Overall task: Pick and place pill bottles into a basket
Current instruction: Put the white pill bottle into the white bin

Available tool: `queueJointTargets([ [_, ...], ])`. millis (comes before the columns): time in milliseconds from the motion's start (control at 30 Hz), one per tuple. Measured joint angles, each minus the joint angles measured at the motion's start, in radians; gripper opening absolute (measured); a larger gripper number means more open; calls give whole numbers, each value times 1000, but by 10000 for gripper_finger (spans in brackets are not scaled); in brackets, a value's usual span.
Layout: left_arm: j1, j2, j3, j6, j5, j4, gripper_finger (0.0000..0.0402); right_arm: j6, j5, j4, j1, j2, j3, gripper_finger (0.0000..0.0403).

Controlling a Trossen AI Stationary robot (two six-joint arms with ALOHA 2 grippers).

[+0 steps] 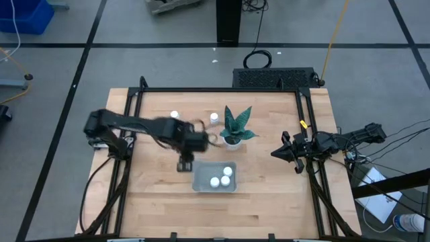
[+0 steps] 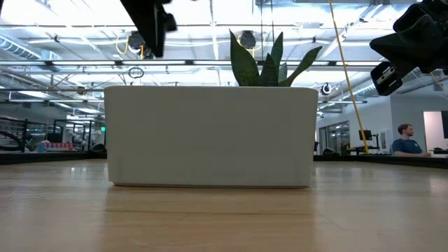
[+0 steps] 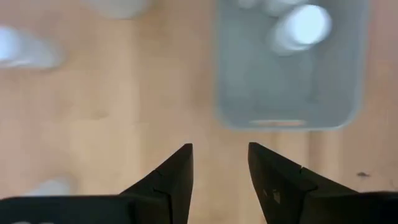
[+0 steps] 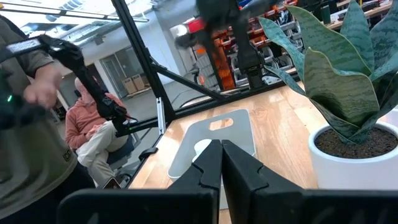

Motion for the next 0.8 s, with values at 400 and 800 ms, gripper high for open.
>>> queueJointTargets([
  [400, 396, -265, 0, -2, -169, -252, 179, 0, 0, 0, 0, 0, 0, 4],
  [800, 781, -230, -1, 63, -119, -189, 333, 0, 0, 0, 0, 0, 0, 4],
])
